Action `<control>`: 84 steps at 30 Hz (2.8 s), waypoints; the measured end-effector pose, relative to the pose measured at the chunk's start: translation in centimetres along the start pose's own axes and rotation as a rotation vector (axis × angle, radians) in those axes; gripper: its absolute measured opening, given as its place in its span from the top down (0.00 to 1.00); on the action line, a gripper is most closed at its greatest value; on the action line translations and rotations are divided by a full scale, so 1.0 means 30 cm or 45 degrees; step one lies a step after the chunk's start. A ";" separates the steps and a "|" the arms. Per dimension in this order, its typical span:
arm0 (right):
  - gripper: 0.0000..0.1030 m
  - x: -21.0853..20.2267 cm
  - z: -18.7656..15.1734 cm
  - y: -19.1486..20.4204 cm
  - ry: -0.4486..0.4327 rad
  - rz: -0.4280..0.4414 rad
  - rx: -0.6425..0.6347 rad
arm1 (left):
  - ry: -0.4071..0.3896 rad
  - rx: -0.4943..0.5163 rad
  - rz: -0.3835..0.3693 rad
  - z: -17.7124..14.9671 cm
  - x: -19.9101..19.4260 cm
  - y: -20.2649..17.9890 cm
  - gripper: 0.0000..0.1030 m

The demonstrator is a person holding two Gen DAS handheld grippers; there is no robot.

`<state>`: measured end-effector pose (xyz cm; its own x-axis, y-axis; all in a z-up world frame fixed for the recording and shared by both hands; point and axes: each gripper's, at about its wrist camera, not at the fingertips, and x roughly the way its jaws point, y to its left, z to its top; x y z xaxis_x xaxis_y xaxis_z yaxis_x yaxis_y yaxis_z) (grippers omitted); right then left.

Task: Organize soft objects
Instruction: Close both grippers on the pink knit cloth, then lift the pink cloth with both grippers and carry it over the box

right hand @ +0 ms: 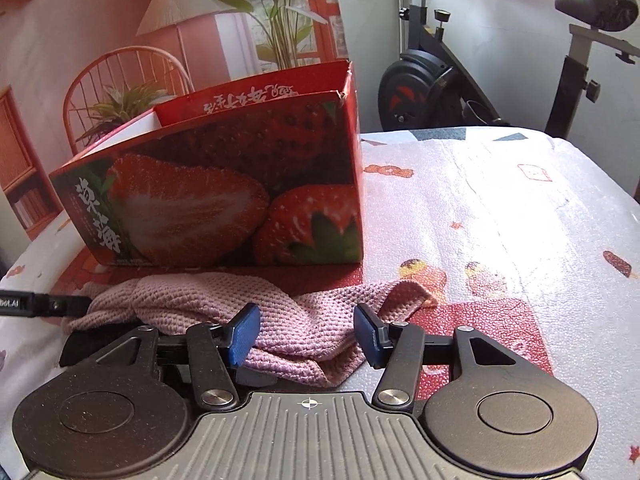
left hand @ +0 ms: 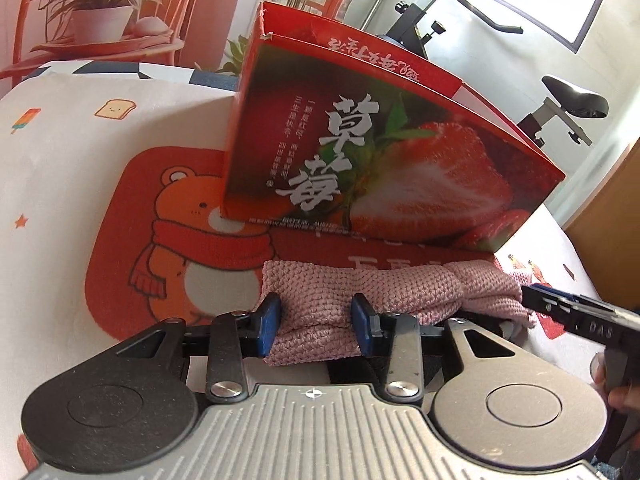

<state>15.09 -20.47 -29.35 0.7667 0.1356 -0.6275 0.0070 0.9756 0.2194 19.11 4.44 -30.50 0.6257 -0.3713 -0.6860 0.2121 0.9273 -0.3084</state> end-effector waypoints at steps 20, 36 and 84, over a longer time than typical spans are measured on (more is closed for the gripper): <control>0.65 0.030 -0.040 0.006 0.046 0.044 0.001 | -0.061 -0.085 0.008 -0.057 -0.034 0.005 0.59; 0.81 0.017 -0.056 0.034 0.044 0.122 -0.051 | -0.035 -0.226 -0.028 -0.043 -0.061 0.042 0.44; 0.90 0.079 0.583 0.246 -0.120 0.111 -0.544 | -0.164 0.437 0.160 0.476 -0.037 -0.263 0.78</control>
<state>28.20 -15.96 -16.14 0.8078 0.2238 -0.5454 -0.3114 0.9475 -0.0724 27.46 -1.80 -17.90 0.7476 -0.2649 -0.6091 0.3530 0.9352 0.0266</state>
